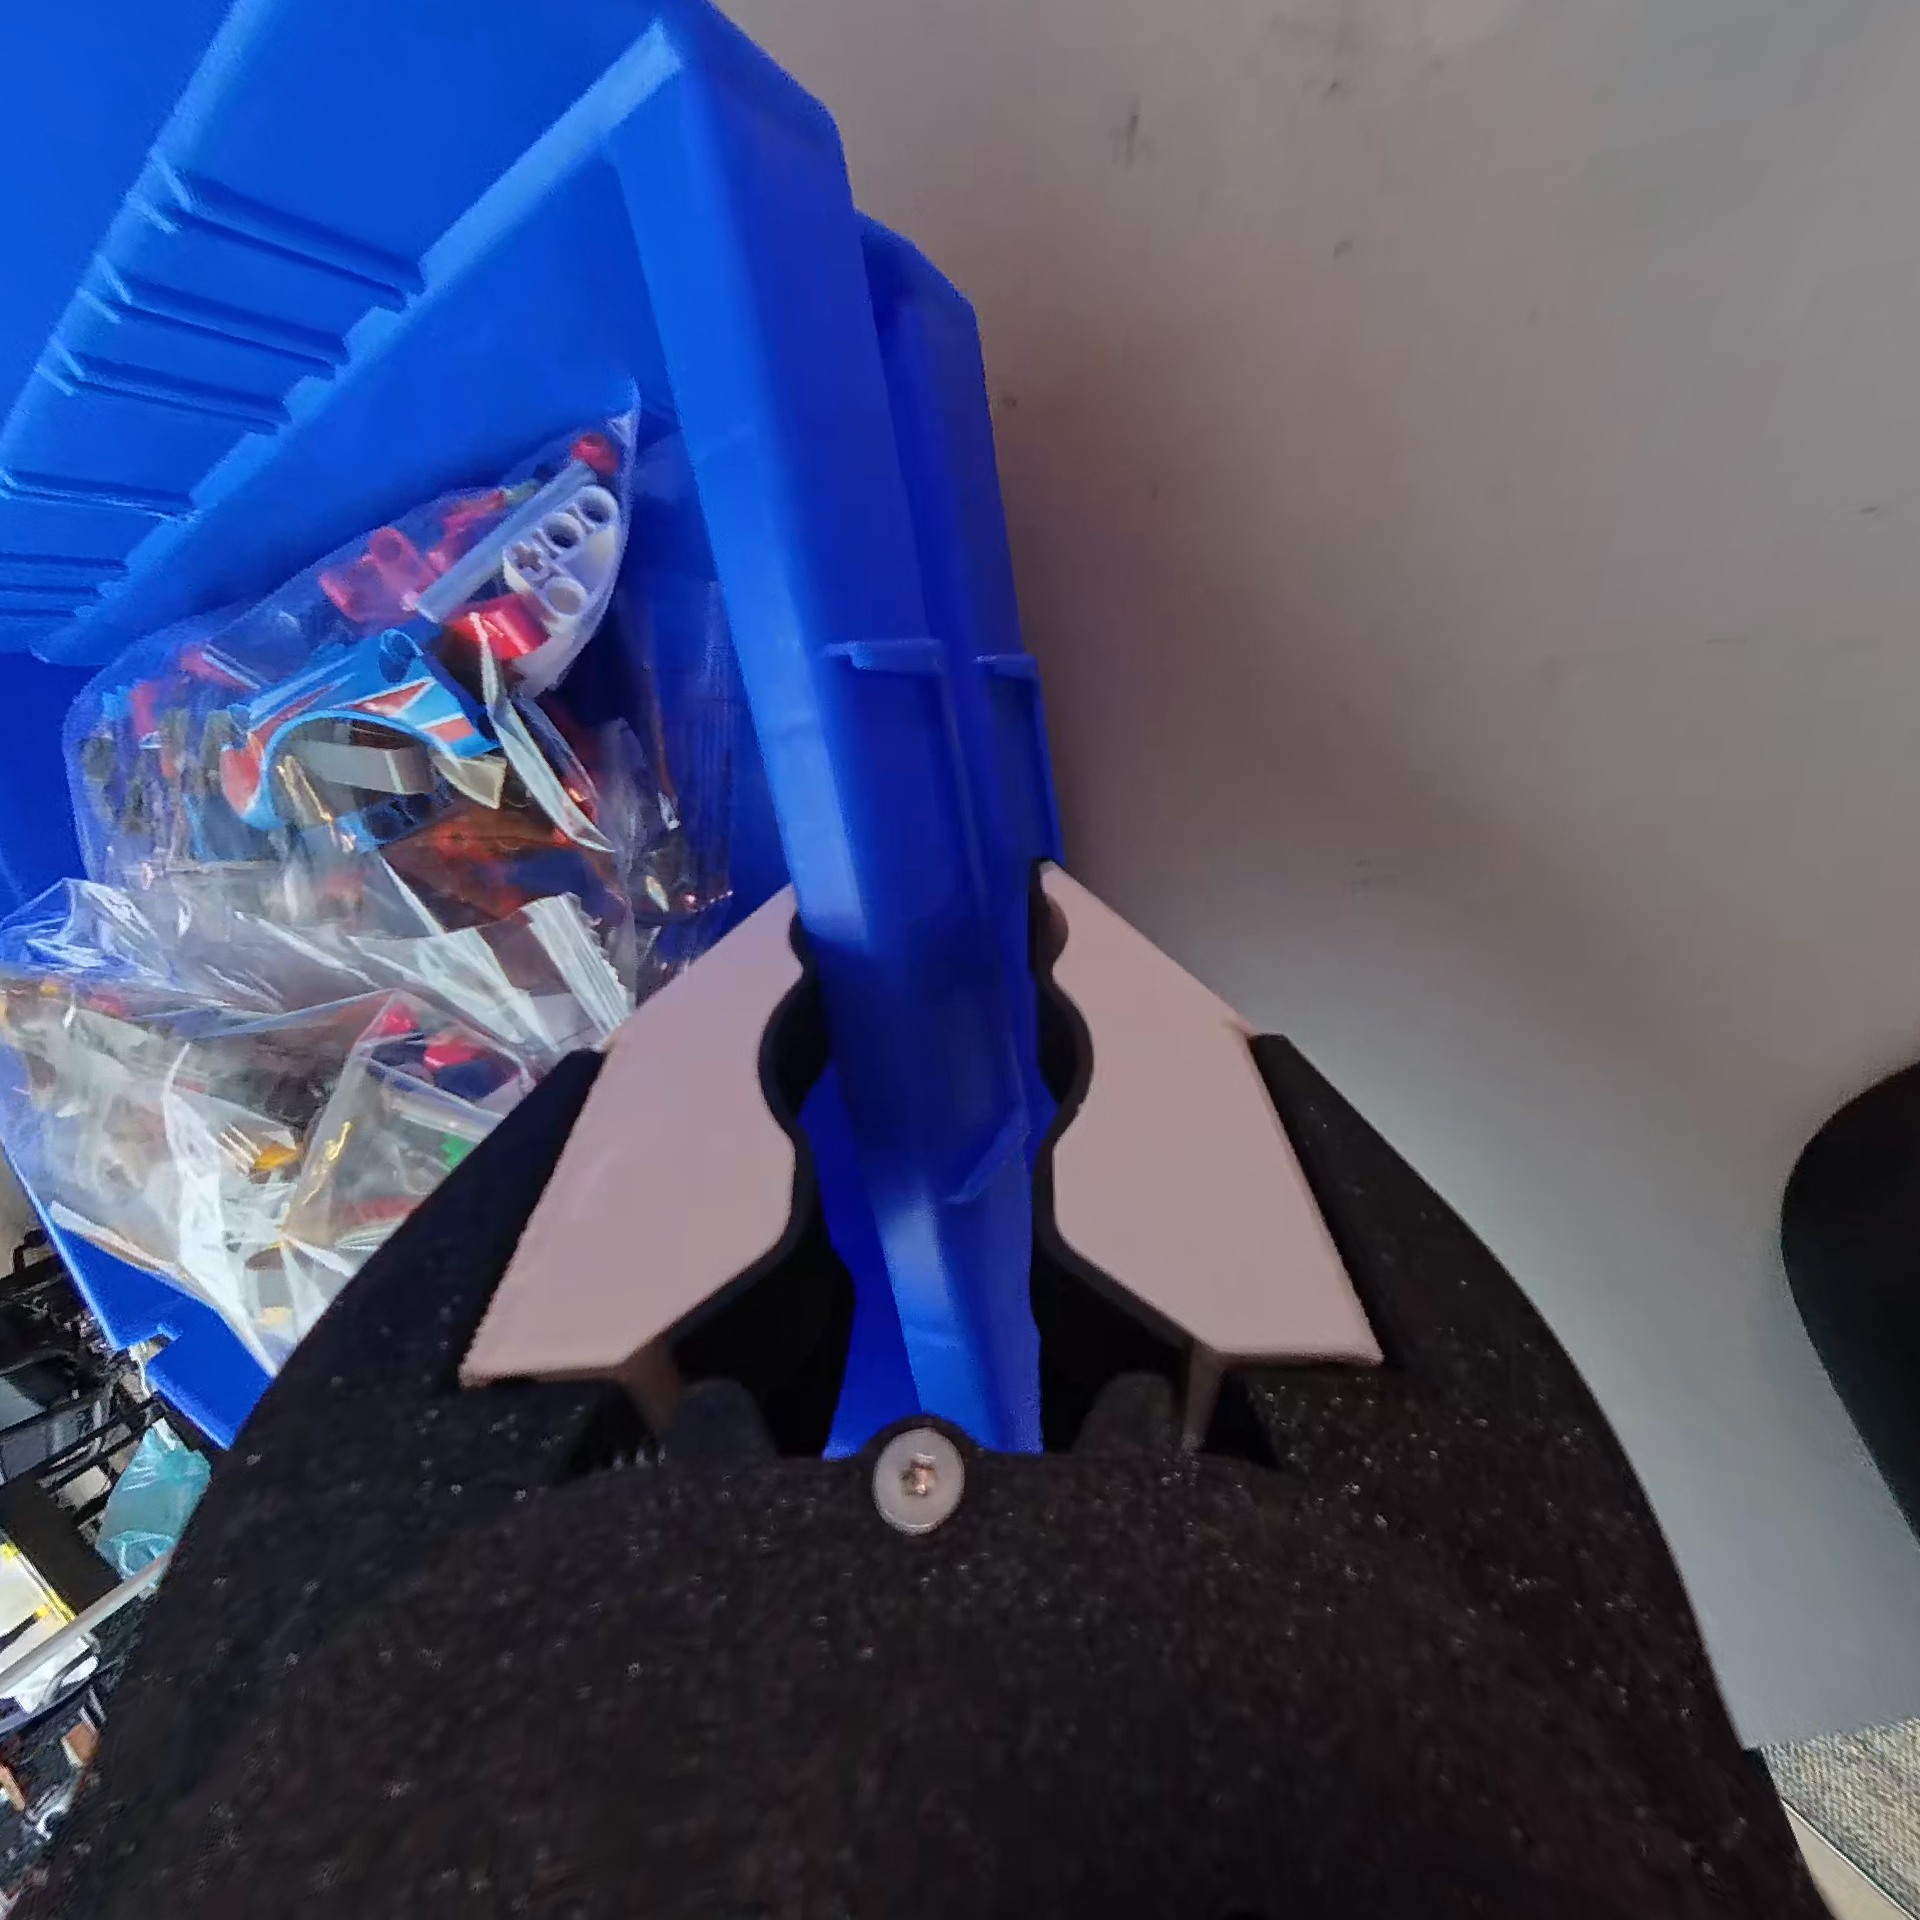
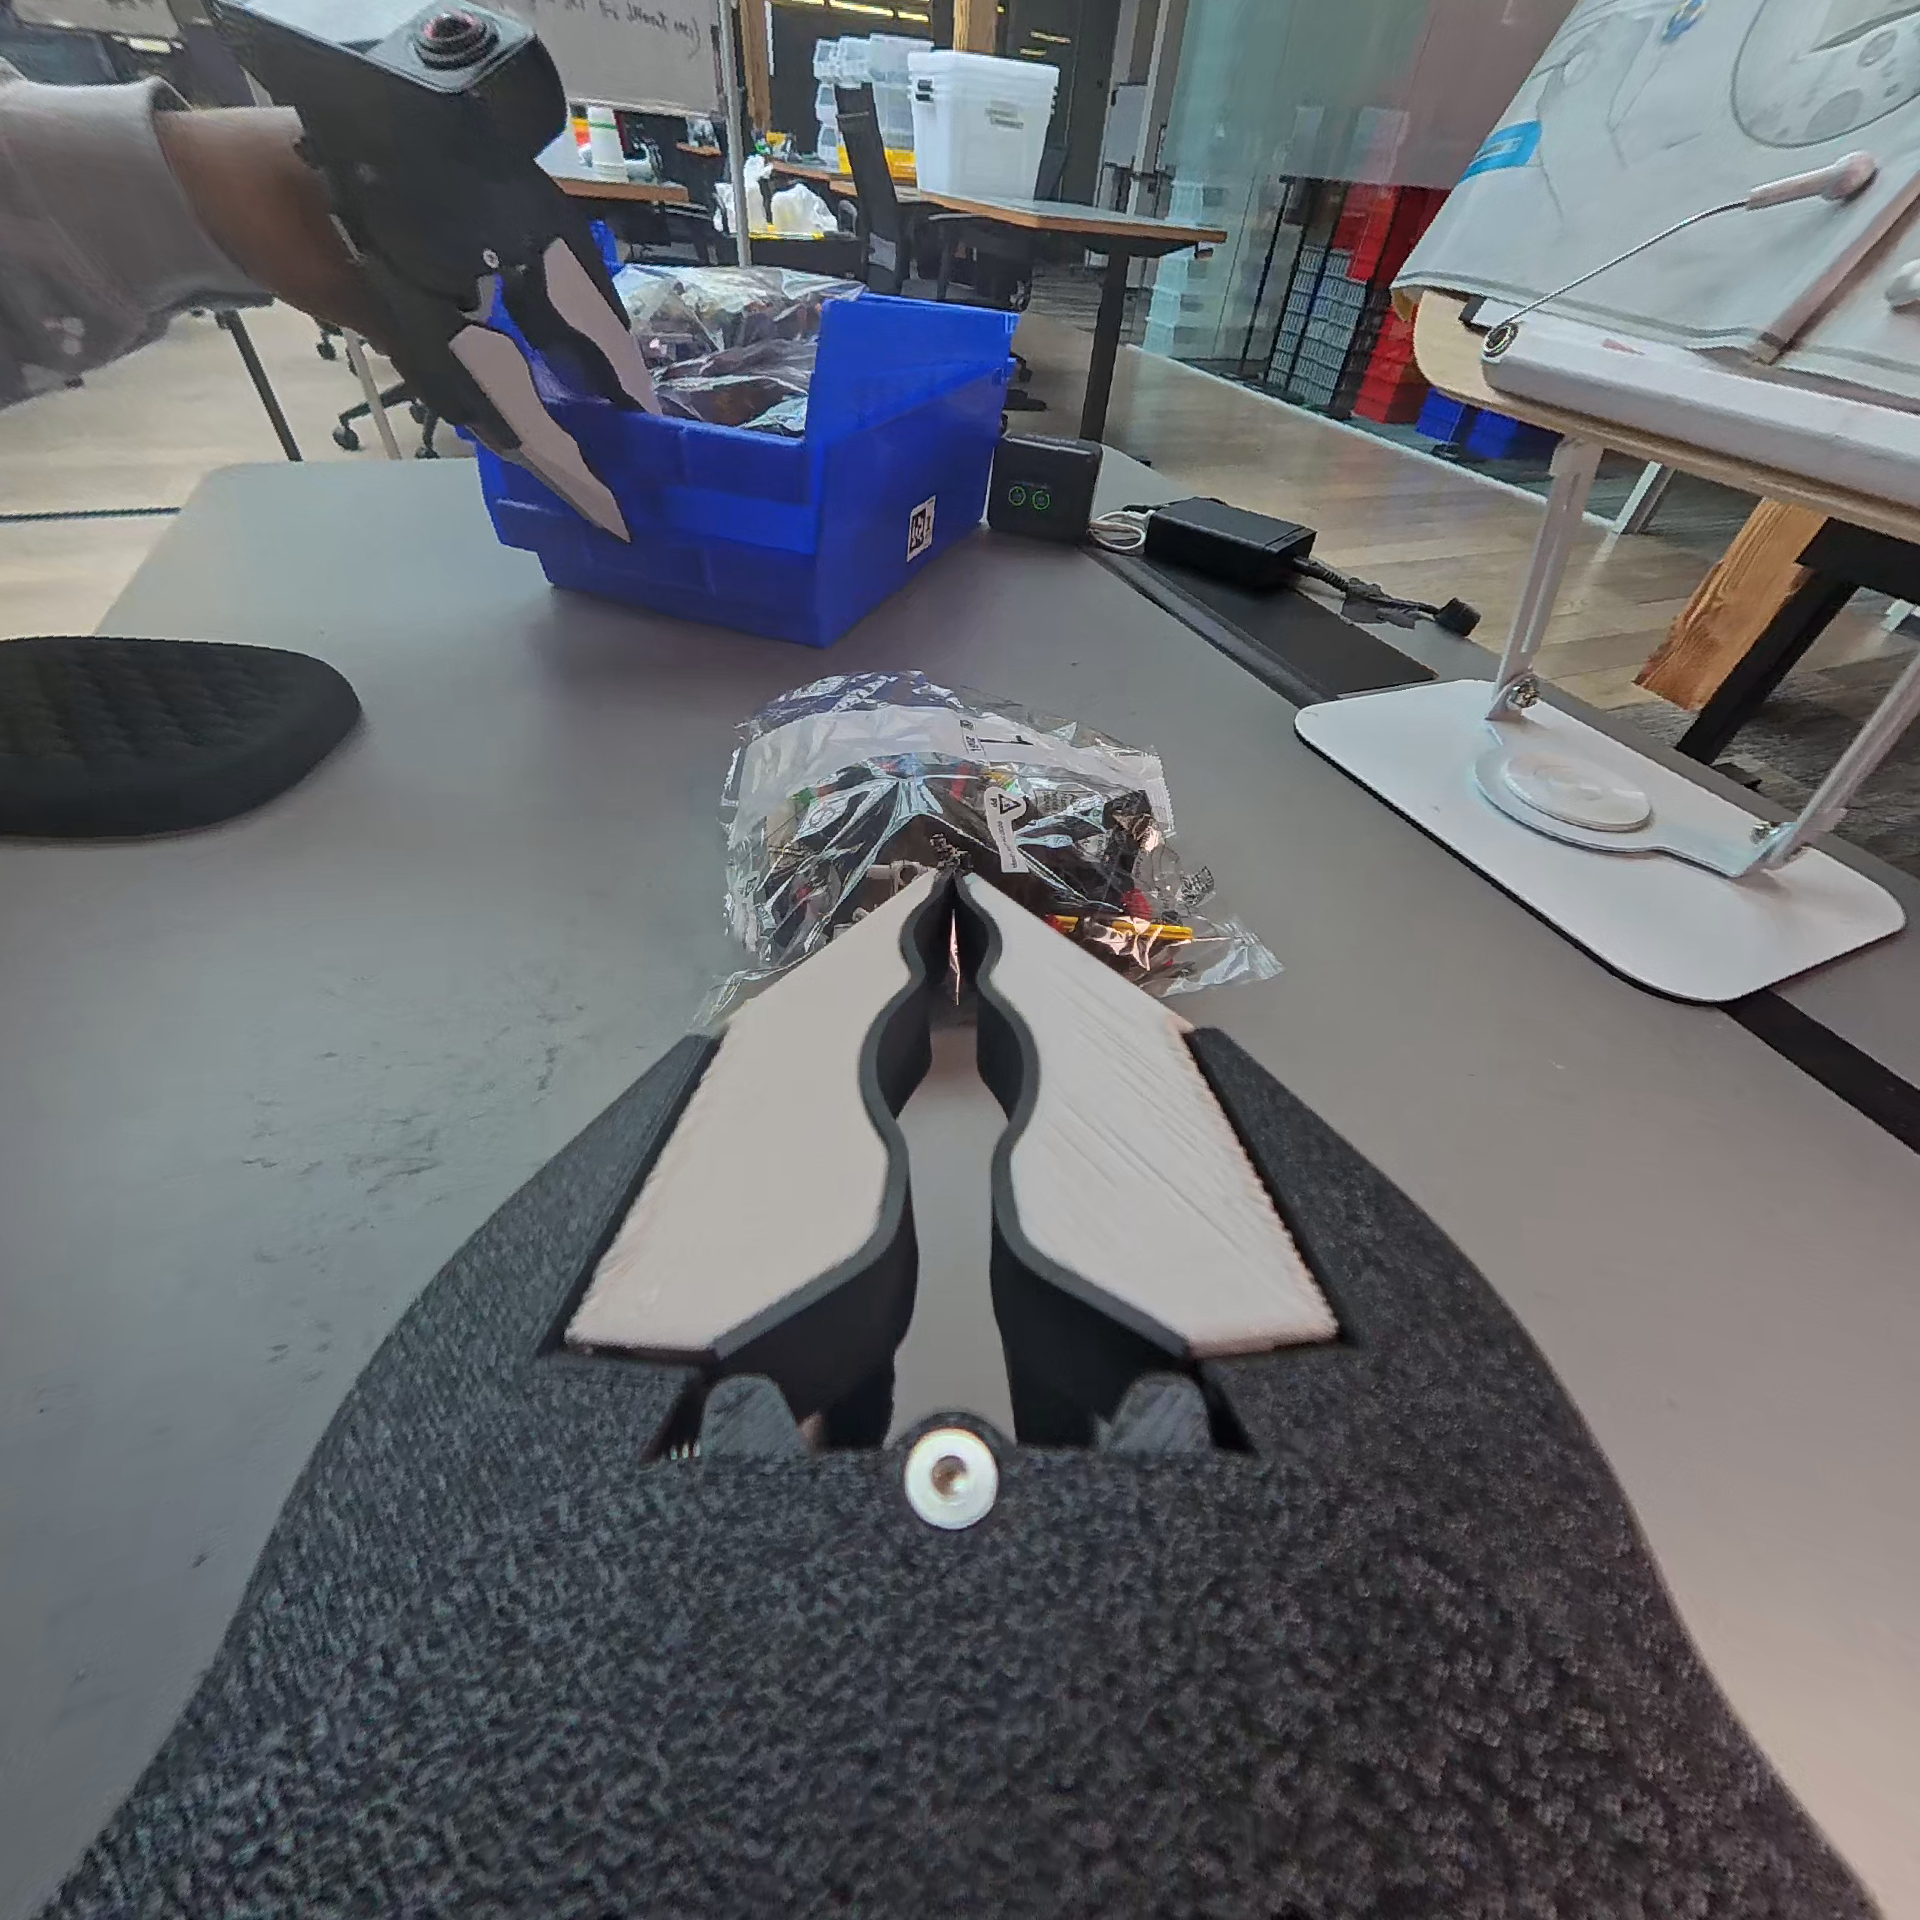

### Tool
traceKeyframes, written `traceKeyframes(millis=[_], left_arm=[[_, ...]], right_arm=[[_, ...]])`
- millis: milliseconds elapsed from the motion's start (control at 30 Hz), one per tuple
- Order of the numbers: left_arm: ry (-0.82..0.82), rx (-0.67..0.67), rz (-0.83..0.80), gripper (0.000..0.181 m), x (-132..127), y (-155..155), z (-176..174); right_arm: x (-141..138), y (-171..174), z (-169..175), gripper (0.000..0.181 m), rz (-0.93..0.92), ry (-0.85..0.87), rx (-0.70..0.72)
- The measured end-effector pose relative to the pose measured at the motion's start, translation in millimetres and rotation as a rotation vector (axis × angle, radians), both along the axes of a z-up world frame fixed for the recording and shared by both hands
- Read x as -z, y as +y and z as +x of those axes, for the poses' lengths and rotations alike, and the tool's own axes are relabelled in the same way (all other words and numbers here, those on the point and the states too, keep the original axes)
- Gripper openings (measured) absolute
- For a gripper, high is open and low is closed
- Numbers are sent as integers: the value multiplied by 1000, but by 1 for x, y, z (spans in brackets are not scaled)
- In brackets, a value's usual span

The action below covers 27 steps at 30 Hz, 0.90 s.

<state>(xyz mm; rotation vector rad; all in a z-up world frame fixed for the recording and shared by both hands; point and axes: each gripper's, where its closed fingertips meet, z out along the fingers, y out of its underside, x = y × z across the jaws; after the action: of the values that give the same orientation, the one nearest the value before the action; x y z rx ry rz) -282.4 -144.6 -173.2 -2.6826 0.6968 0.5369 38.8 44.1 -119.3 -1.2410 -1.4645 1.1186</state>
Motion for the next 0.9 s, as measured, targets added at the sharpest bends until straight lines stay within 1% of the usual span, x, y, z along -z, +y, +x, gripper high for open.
traceKeyframes(millis=[33,100,133,167,233,267,333,367,400,433,467,500,533,567,600,633,667,767,800,833,900], left_arm=[[-4,-6,24,42,-2,0,3],[-57,-19,158,58,-15,4,17],[-106,-17,270,58,-28,8,28],[-187,-2,406,59,-44,12,43],[-425,47,726,57,-87,19,81],[-521,72,867,58,-108,18,94],[-676,140,1075,69,-140,18,116],[-764,188,1127,75,-149,21,129],[-842,235,1141,78,-153,27,142],[-897,272,1139,76,-156,36,153],[-928,297,1157,64,-159,47,160],[-932,303,1211,42,-166,58,163],[-903,286,1293,18,-174,70,160],[-841,277,1374,0,-181,81,157],[-755,305,1426,0,-185,91,159],[-678,341,1443,0,-185,102,163],[-649,371,1445,0,-184,113,169],[-718,381,1422,0,-176,143,173],[-751,374,1419,6,-174,153,171],[-793,368,1420,20,-174,161,170],[-928,362,1383,56,-173,176,169]], right_arm=[[1,0,0,0,3,-3,0],[2,1,1,0,11,-9,4],[2,1,1,0,12,-9,6],[2,2,2,0,7,-6,9],[2,4,1,0,-18,0,8],[3,5,0,0,-32,2,7],[7,6,-1,0,-56,0,5],[8,6,-1,0,-62,-2,3],[9,6,-2,0,-64,-4,2],[11,6,-3,0,-62,-5,3],[11,6,-3,0,-58,-7,6],[11,8,-3,0,-53,-5,17],[9,10,-3,0,-42,1,32],[7,13,-2,0,-31,8,51],[5,16,0,0,-23,11,73],[3,21,1,0,-17,12,98],[0,28,3,1,-14,20,128],[-8,52,10,7,-10,51,217],[-10,62,13,9,-6,59,245],[-13,73,16,12,-5,69,272],[-21,97,22,19,-14,92,336]])
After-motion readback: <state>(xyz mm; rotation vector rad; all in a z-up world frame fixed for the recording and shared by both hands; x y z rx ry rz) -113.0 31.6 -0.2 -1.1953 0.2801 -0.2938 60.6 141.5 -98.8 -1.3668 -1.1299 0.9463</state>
